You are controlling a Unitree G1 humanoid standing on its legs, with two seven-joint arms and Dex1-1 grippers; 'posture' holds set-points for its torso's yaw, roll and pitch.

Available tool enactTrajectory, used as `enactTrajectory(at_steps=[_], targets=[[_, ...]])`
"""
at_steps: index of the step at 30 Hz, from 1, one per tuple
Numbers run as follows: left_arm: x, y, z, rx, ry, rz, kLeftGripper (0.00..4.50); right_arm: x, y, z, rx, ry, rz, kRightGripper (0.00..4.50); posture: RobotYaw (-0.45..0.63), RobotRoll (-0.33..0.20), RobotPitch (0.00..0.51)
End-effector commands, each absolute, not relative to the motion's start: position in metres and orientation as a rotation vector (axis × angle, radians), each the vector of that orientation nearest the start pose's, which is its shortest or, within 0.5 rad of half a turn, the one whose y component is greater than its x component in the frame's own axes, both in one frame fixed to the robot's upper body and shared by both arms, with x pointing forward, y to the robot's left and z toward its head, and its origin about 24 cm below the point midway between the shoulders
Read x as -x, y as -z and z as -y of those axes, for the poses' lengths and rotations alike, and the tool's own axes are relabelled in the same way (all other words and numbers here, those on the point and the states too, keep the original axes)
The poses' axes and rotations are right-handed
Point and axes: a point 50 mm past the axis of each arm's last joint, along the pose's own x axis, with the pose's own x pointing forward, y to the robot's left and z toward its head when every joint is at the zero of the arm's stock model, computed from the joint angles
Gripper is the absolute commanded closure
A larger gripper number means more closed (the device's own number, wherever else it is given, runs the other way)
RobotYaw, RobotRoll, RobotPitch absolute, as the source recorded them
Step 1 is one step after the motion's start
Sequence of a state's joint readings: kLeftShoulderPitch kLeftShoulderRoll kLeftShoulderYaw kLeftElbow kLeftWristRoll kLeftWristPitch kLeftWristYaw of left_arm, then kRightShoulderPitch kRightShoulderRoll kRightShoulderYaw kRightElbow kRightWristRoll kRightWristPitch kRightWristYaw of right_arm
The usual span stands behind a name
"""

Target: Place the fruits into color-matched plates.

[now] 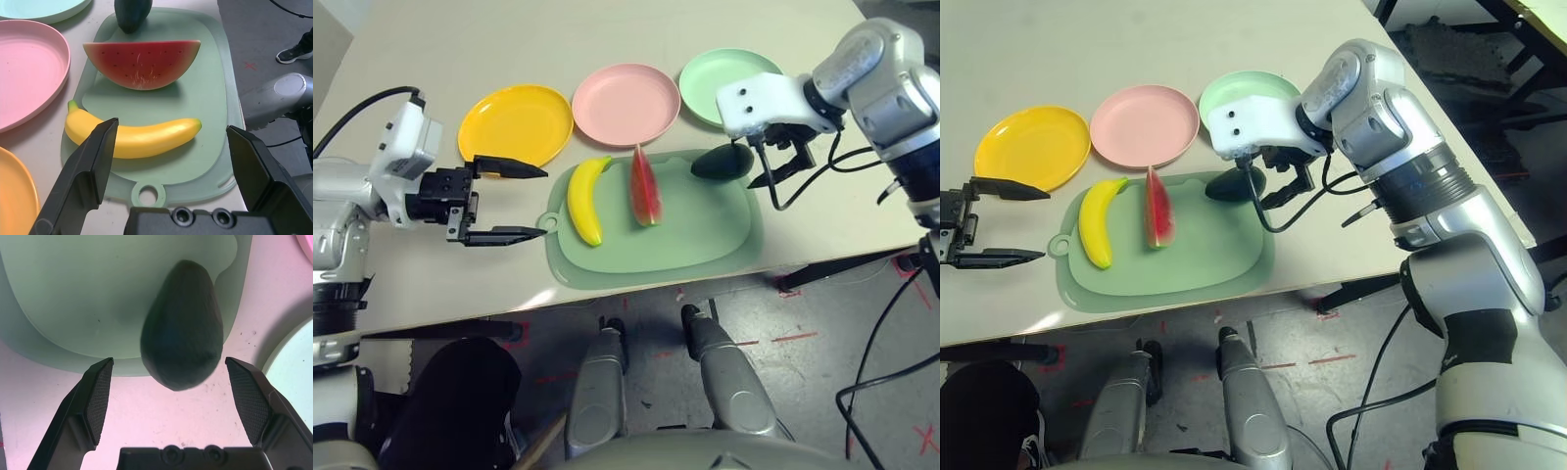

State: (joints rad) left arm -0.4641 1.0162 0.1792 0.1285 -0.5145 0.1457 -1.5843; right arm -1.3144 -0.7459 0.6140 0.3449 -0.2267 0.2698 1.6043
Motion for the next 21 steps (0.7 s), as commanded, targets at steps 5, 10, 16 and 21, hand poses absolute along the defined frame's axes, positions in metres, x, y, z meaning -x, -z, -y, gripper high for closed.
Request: enactTrajectory(at_steps=[5, 10, 16, 21], targets=[[-0.257, -0.232, -0.278, -0.589, 1.320, -0.061, 0.00, -0.343, -0.278, 0.136, 1.373, -1.267, -0.539, 0.03, -0.03, 0.000, 0.322], [-0.257, -0.232, -0.278, -0.589, 1.319, -0.064, 0.00, -0.341, -0.281, 0.132, 1.296, -1.258, -0.552, 0.03, -0.04, 0.000, 0.323], [-0.258, -0.232, -0.278, -0.594, 1.320, -0.067, 0.00, -0.333, -0.284, 0.129, 1.233, -1.276, -0.575, 0.03, -0.04, 0.000, 0.324], [-0.258, -0.232, -0.278, -0.598, 1.320, -0.069, 0.00, -0.324, -0.283, 0.128, 1.192, -1.304, -0.608, 0.03, -0.05, 0.000, 0.324]])
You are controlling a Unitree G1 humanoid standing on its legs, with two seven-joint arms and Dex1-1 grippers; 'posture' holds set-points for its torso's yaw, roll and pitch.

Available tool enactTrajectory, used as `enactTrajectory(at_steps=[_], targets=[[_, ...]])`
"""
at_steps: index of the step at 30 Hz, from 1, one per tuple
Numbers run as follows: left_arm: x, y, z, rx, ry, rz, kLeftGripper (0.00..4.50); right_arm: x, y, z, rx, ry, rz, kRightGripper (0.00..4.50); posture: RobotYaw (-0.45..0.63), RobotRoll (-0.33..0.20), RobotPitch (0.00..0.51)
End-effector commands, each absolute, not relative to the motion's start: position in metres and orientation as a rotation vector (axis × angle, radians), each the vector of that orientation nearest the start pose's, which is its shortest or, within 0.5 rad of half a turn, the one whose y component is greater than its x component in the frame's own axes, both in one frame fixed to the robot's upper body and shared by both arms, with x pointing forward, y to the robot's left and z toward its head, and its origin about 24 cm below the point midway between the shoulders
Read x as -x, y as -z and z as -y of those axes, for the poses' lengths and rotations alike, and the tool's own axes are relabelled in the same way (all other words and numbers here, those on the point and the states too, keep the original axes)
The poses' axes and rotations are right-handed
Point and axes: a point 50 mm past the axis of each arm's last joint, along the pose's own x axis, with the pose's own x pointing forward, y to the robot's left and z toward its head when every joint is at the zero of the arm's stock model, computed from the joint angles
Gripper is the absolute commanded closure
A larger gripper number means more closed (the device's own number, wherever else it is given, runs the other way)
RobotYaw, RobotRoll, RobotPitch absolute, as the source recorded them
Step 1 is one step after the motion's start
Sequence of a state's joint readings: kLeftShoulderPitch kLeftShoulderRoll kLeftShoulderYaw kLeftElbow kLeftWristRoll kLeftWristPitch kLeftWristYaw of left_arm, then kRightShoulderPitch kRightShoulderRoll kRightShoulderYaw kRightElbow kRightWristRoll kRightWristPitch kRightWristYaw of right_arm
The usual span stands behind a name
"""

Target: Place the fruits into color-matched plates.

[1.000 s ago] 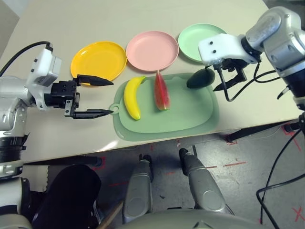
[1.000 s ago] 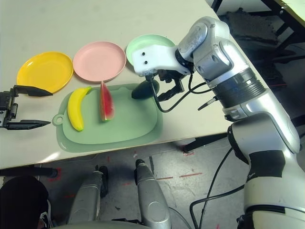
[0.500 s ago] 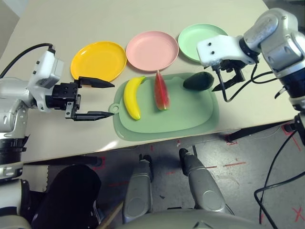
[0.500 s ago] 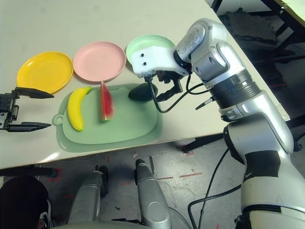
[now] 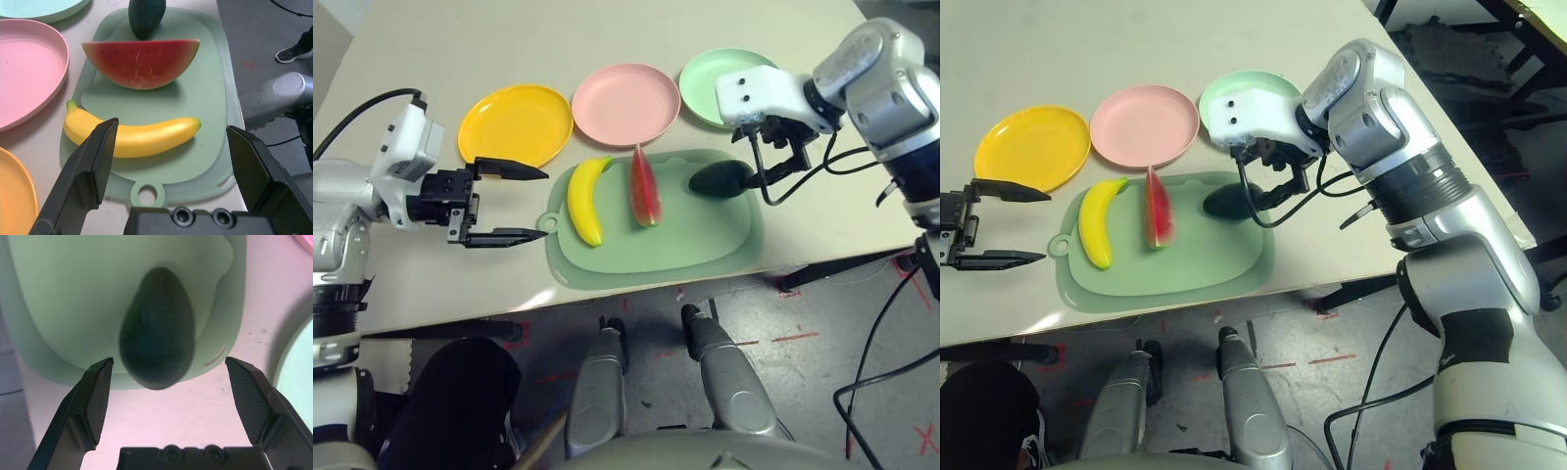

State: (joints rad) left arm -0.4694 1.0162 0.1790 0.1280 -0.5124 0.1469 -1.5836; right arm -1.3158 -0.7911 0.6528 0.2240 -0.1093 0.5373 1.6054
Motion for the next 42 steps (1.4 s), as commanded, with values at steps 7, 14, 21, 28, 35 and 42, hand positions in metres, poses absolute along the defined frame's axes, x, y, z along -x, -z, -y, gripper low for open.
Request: enactTrajectory(at_steps=[7, 14, 21, 28, 35, 42], targets=[[-0.258, -0.231, -0.277, -0.600, 1.324, -0.069, 0.00, -0.314, -0.280, 0.125, 1.146, -1.333, -0.649, 0.03, -0.05, 0.000, 0.326], [-0.258, -0.230, -0.275, -0.592, 1.329, -0.069, 0.00, -0.320, -0.271, 0.125, 1.167, -1.288, -0.634, 0.03, -0.04, 0.000, 0.327], [-0.257, -0.230, -0.275, -0.592, 1.328, -0.069, 0.00, -0.327, -0.271, 0.122, 1.200, -1.252, -0.602, 0.03, -0.04, 0.000, 0.327], [-0.258, -0.231, -0.276, -0.596, 1.327, -0.067, 0.00, -0.328, -0.267, 0.123, 1.203, -1.249, -0.623, 0.03, -0.04, 0.000, 0.328], [-0.258, -0.231, -0.277, -0.599, 1.323, -0.063, 0.00, -0.328, -0.263, 0.123, 1.192, -1.248, -0.639, 0.03, -0.04, 0.000, 0.329], [-0.258, -0.231, -0.277, -0.598, 1.324, -0.063, 0.00, -0.330, -0.261, 0.121, 1.180, -1.242, -0.640, 0.03, -0.04, 0.000, 0.330]])
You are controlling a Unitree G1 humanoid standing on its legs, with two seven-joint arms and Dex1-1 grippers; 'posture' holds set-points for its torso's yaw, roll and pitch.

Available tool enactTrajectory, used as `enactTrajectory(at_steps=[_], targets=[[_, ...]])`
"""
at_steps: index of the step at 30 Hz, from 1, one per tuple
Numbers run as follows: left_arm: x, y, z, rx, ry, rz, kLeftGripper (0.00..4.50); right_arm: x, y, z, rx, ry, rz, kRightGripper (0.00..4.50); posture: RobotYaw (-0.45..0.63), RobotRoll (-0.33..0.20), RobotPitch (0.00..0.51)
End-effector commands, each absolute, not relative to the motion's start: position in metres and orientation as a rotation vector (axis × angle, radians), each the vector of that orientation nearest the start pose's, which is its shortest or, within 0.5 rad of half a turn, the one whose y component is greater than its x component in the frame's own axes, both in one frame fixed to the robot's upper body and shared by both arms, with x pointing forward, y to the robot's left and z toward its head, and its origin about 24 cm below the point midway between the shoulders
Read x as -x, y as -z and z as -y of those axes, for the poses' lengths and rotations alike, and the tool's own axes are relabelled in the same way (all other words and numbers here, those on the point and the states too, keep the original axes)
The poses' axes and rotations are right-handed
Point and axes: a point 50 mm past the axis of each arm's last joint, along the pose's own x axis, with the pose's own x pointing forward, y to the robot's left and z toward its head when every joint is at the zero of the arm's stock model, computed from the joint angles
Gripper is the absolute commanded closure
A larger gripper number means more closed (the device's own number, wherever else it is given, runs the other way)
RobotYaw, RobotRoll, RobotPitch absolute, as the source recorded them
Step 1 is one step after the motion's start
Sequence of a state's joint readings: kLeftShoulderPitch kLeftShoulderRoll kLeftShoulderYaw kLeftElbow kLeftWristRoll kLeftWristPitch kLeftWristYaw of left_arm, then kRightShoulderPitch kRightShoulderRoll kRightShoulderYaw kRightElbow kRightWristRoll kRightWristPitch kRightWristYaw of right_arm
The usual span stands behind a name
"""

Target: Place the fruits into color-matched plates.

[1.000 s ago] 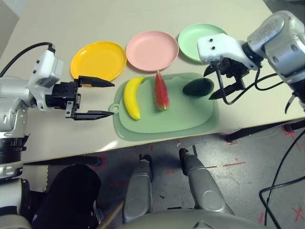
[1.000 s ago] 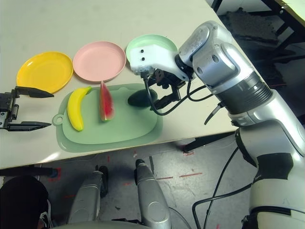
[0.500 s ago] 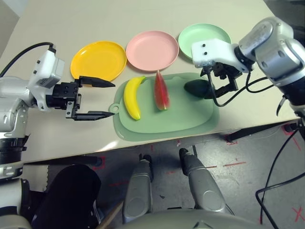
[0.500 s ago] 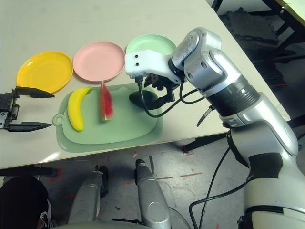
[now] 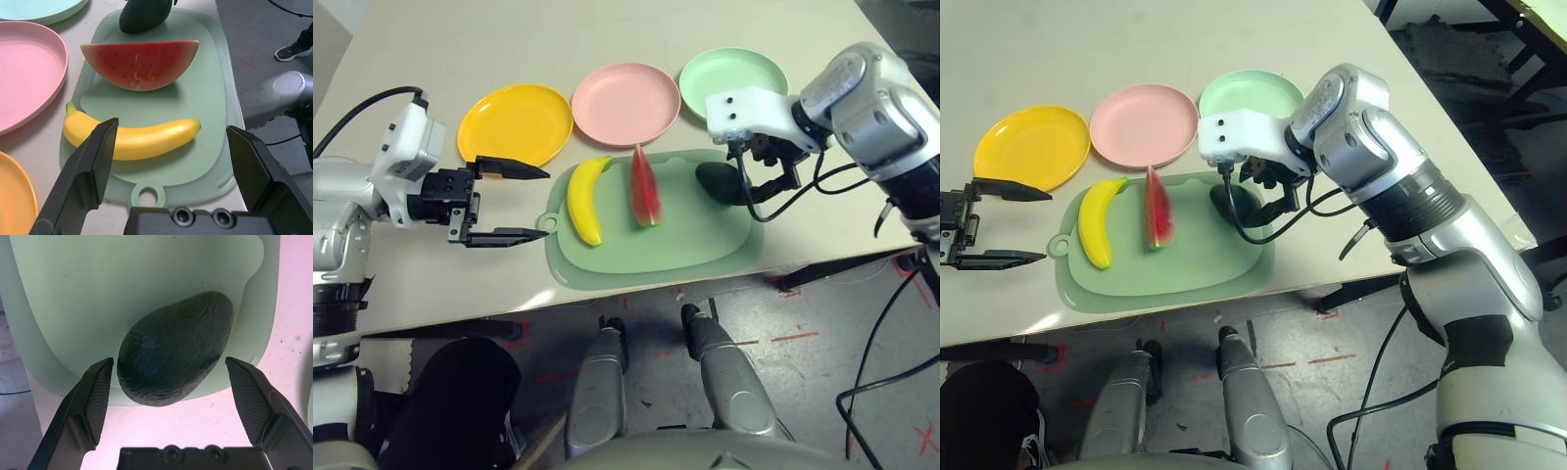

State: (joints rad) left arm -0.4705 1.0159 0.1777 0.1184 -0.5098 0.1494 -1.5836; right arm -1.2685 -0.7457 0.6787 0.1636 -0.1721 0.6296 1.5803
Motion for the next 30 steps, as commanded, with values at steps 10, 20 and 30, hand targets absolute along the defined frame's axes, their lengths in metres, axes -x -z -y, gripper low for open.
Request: enactTrajectory(at_steps=[10, 20, 30], targets=[[-0.2574, -0.2304, -0.2788, -0.600, 1.320, -0.061, 0.00, -0.3307, -0.2604, 0.1204, 1.182, -1.235, -0.638, 0.03, -0.04, 0.000, 0.327], [-0.2572, -0.2309, -0.2820, -0.607, 1.313, -0.062, 0.00, -0.3288, -0.2560, 0.1164, 1.144, -1.237, -0.648, 0.03, -0.03, 0.000, 0.326], [-0.2584, -0.2296, -0.2824, -0.606, 1.318, -0.061, 0.00, -0.3278, -0.2539, 0.1178, 1.145, -1.232, -0.661, 0.03, -0.04, 0.000, 0.326]])
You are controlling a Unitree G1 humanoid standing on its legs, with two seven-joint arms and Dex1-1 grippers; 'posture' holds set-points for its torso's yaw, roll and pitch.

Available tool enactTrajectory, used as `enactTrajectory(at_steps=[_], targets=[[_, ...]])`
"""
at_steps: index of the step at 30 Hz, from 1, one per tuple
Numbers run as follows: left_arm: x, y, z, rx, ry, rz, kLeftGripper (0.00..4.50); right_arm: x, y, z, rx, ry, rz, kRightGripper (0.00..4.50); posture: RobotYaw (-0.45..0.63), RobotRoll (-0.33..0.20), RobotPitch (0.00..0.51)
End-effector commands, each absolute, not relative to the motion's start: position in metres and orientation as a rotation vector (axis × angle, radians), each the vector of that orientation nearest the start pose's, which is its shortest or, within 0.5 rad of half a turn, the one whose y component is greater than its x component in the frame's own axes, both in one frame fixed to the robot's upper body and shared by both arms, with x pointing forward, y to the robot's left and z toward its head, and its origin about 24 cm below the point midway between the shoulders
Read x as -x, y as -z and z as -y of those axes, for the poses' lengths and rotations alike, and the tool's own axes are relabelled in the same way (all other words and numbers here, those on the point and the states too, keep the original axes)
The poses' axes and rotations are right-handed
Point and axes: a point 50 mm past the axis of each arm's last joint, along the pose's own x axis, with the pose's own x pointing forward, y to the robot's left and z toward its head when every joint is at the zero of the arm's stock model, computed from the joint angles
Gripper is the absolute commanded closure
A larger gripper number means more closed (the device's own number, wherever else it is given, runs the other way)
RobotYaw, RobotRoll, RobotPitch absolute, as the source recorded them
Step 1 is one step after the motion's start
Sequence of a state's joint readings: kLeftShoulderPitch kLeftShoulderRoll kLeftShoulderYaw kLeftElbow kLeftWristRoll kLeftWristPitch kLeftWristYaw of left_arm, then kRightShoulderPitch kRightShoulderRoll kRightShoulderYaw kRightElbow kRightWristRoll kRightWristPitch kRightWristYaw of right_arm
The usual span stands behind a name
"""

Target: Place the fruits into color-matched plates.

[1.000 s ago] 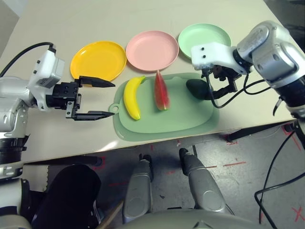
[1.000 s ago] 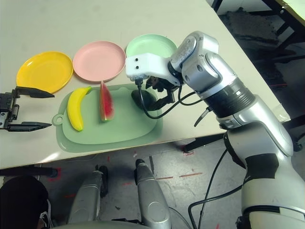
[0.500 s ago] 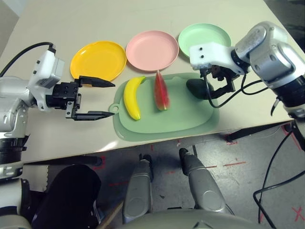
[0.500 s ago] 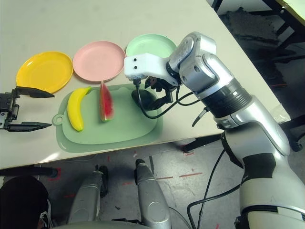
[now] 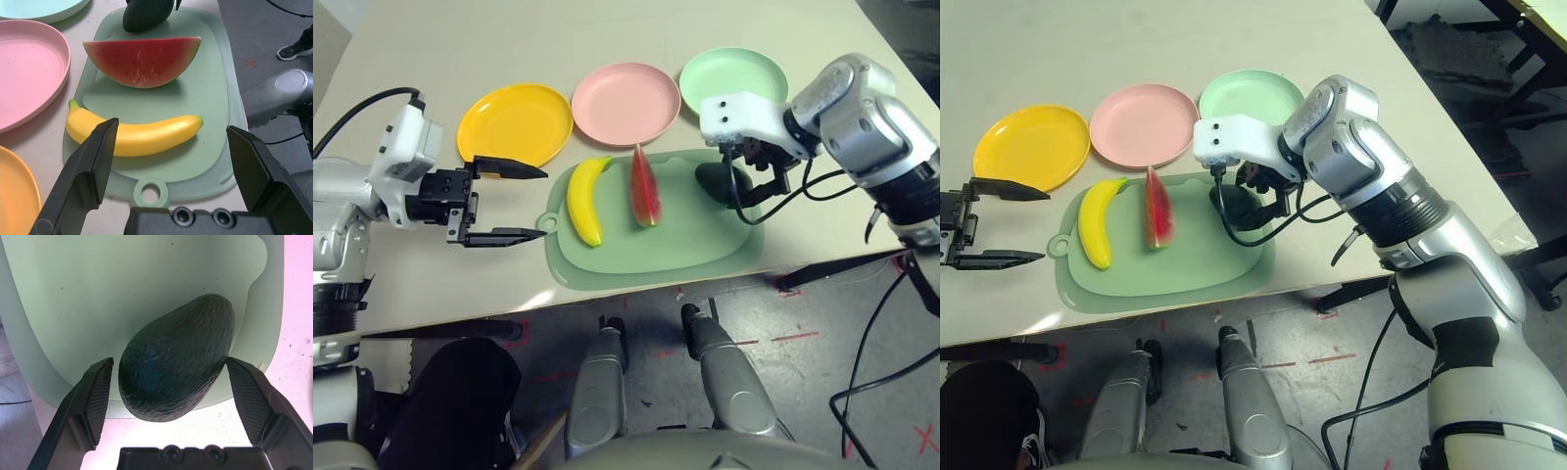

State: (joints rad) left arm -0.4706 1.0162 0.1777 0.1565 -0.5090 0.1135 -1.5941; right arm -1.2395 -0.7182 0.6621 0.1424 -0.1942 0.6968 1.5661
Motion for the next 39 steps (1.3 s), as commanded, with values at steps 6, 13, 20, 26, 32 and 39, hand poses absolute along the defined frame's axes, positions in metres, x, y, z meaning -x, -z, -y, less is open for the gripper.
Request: enactTrajectory(at_steps=[6, 13, 20, 26, 32, 39], targets=[[-0.258, -0.230, -0.283, -0.607, 1.317, -0.063, 0.00, -0.328, -0.254, 0.117, 1.140, -1.231, -0.660, 0.03, -0.04, 0.000, 0.328], [-0.259, -0.230, -0.283, -0.610, 1.316, -0.060, 0.00, -0.328, -0.254, 0.116, 1.140, -1.236, -0.664, 1.39, -0.04, 0.000, 0.330], [-0.259, -0.230, -0.283, -0.611, 1.316, -0.058, 0.00, -0.329, -0.254, 0.117, 1.140, -1.239, -0.663, 3.88, -0.04, 0.000, 0.330], [-0.259, -0.230, -0.283, -0.610, 1.316, -0.059, 0.00, -0.329, -0.256, 0.118, 1.146, -1.236, -0.662, 4.48, -0.04, 0.000, 0.331], [-0.259, -0.230, -0.283, -0.611, 1.314, -0.061, 0.00, -0.329, -0.261, 0.126, 1.196, -1.232, -0.684, 3.56, -0.05, 0.000, 0.330], [-0.262, -0.230, -0.284, -0.615, 1.314, -0.058, 0.00, -0.329, -0.284, 0.130, 1.267, -1.194, -0.643, 1.03, -0.07, 0.000, 0.329]])
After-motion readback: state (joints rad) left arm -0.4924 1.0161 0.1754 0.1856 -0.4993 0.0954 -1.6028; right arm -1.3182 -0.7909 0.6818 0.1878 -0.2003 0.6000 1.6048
